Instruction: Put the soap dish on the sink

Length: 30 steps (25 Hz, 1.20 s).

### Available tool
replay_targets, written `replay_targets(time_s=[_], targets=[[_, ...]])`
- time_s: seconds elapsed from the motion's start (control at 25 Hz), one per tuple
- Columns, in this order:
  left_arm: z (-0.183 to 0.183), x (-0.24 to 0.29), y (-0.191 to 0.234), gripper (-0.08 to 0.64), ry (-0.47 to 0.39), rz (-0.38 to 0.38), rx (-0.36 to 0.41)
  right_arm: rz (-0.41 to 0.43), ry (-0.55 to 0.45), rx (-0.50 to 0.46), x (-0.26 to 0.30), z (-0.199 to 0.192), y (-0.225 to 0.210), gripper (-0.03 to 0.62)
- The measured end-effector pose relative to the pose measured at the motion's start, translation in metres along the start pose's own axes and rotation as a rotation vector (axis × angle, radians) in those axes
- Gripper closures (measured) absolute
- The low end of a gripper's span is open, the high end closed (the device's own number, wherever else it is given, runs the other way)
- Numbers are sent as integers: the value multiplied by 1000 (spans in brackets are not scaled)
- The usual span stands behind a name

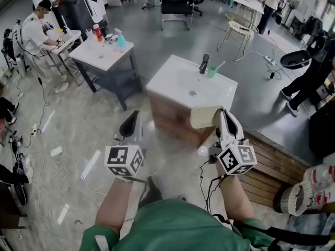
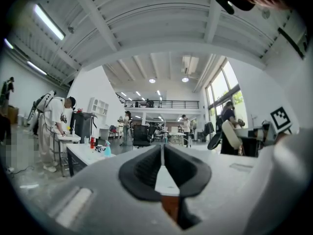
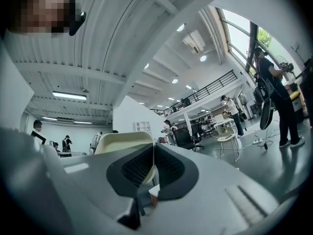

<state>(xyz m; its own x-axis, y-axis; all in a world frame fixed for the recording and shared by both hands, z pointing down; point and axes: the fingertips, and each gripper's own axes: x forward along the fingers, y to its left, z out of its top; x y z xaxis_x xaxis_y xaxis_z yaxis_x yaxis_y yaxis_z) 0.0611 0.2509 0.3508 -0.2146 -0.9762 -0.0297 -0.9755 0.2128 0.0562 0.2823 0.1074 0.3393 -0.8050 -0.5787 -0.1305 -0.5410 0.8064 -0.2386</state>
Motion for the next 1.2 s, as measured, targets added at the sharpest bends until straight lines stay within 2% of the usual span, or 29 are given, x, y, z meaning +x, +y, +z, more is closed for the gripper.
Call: replay_targets(time_s=[0.28,0.48,0.76,1.0,1.2], targets=[[14,41,84,543,-36,-41,-28,-66,11,-32,72,-6,27,580],[4,77,128,543,-21,-86,-66,-127,21,-54,115,-15,36,580],[-18,116,160,543,14,-140,-100,-199,36,-29,155,-41,35,580],[-38,147,177,543,47,-141,-124,-218,69,-23,185,-60,23,580],[-51,182,184,543,78,-135,-108,-216,77,1,220,-75,-3,580]])
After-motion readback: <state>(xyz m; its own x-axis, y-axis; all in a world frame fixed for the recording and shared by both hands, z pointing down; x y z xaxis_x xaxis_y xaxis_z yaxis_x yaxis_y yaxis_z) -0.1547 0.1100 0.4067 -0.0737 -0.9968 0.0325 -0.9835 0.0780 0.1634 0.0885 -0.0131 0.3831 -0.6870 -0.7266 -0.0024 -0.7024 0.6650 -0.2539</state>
